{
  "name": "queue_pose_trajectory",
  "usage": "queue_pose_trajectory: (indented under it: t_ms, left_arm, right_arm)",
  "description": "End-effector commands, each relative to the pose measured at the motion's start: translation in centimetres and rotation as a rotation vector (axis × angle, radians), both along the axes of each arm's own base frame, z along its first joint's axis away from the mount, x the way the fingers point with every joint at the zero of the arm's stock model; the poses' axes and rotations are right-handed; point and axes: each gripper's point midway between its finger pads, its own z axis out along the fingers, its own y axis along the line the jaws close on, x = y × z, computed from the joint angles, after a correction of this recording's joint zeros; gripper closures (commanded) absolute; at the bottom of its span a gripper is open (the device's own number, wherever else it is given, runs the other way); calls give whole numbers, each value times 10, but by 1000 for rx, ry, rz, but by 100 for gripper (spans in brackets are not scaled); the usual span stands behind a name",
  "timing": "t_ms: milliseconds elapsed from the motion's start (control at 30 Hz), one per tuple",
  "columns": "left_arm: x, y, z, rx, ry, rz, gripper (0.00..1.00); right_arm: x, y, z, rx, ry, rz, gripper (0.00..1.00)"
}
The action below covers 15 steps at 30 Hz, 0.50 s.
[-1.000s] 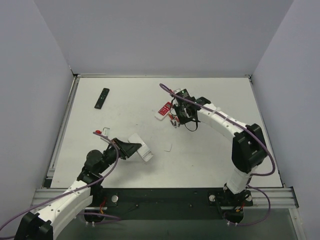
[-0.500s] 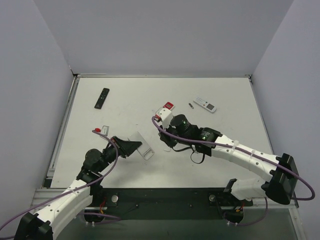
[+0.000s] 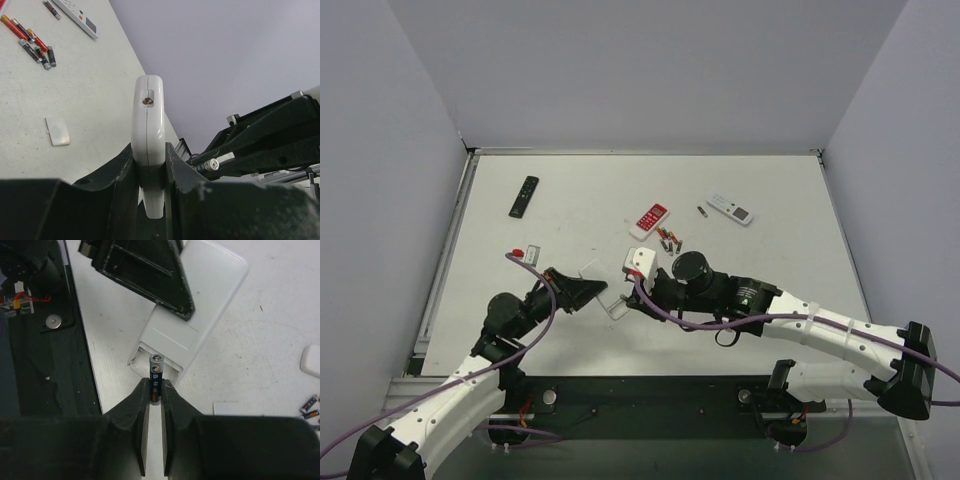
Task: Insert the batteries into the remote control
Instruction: Load the battery into the remote control.
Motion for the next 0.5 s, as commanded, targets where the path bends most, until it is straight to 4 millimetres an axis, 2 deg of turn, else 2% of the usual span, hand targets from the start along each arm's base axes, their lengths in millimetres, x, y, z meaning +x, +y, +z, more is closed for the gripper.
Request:
queue_pose_trajectory:
  t_ms: [0, 167, 433, 467]
  left_arm:
    - [-8, -5, 37, -35, -100, -59, 100]
    - [-13, -10, 44, -31, -124, -109, 100]
    - [-20, -16, 50, -33, -140, -166, 100]
    - [-20, -16, 50, -34, -136, -169, 100]
  right_arm:
    - [-20, 11, 12, 16, -106, 152, 100]
    - [-35, 17, 8, -22, -165, 235, 100]
    - [-36, 18, 3, -61, -242, 265, 100]
    - [-36, 15, -4, -88, -232, 267, 100]
